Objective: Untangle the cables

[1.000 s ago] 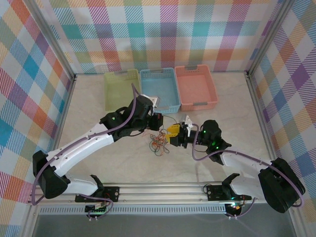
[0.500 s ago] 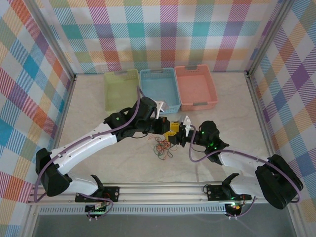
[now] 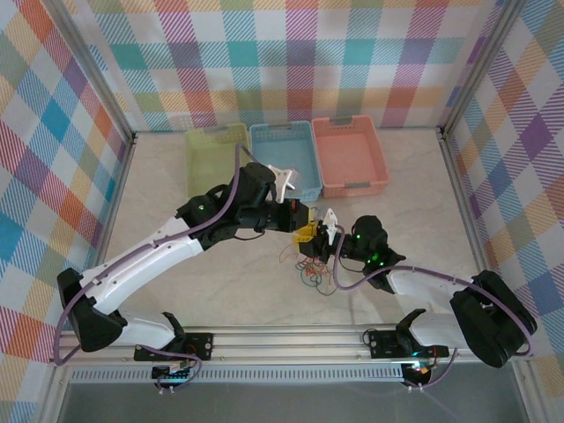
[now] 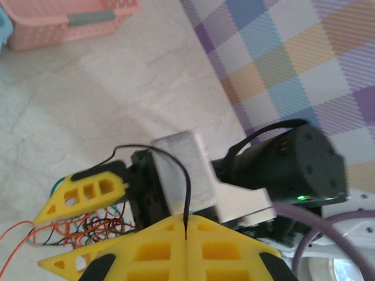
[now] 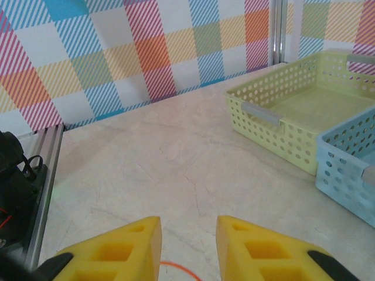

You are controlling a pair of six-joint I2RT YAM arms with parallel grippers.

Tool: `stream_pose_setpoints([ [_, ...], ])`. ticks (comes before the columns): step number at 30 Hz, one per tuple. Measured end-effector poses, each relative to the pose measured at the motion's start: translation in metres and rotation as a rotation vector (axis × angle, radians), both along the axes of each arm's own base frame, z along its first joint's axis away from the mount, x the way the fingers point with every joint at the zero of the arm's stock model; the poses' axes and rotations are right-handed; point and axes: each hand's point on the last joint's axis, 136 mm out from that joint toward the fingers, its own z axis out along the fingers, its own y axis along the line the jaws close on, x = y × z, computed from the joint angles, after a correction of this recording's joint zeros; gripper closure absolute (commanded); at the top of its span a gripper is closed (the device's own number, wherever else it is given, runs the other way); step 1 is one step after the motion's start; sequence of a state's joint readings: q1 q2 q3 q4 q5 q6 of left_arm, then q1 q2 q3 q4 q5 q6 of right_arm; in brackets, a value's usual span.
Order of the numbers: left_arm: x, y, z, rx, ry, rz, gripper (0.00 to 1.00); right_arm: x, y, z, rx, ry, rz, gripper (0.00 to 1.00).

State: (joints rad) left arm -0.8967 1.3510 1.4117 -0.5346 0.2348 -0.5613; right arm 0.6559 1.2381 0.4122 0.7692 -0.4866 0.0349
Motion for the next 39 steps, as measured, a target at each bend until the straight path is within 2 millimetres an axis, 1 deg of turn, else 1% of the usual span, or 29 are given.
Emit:
stream_pose_setpoints([
  [5, 0.002, 0.005, 0.05, -0.061, -0.074, 0.023, 1.0, 0.005, 0.004, -0.009, -0.027, 0.025, 0.001, 0.72],
  [6, 0.002, 0.007, 0.063, -0.077, -0.095, 0.03, 1.0, 0.006, 0.005, -0.011, -0.035, 0.032, 0.001, 0.71],
  [9, 0.002, 0.015, 0.09, -0.107, -0.147, 0.048, 1.0, 0.009, 0.007, -0.018, -0.055, 0.052, 0.001, 0.73],
  [10, 0.001, 0.019, 0.098, -0.115, -0.165, 0.057, 1.0, 0.01, 0.007, -0.019, -0.061, 0.058, 0.0, 0.73],
  [13, 0.0, 0.031, 0.114, -0.128, -0.201, 0.083, 1.0, 0.014, 0.01, -0.022, -0.075, 0.072, -0.002, 0.72],
  [16, 0.0, 0.039, 0.12, -0.125, -0.226, 0.104, 1.0, 0.014, 0.01, -0.025, -0.081, 0.08, -0.002, 0.7],
  [20, 0.009, 0.048, 0.113, -0.087, -0.232, 0.147, 1.0, 0.016, 0.009, -0.023, -0.081, 0.072, -0.012, 0.69],
  [24, 0.03, 0.067, 0.11, -0.047, -0.249, 0.243, 1.0, 0.019, 0.007, -0.018, -0.08, 0.05, -0.037, 0.7],
  [26, 0.041, 0.079, 0.113, -0.038, -0.262, 0.298, 1.0, 0.021, 0.005, -0.02, -0.088, 0.049, -0.054, 0.71],
  [28, 0.046, 0.088, 0.122, -0.048, -0.28, 0.334, 1.0, 0.024, 0.003, -0.026, -0.11, 0.064, -0.073, 0.73],
  [31, 0.045, 0.094, 0.135, -0.072, -0.304, 0.352, 1.0, 0.029, 0.003, -0.038, -0.147, 0.095, -0.095, 0.77],
  [34, 0.041, 0.099, 0.142, -0.089, -0.317, 0.356, 1.0, 0.033, 0.003, -0.048, -0.176, 0.124, -0.106, 0.79],
  [39, 0.037, 0.103, 0.147, -0.1, -0.327, 0.359, 1.0, 0.037, 0.004, -0.051, -0.198, 0.14, -0.117, 0.79],
])
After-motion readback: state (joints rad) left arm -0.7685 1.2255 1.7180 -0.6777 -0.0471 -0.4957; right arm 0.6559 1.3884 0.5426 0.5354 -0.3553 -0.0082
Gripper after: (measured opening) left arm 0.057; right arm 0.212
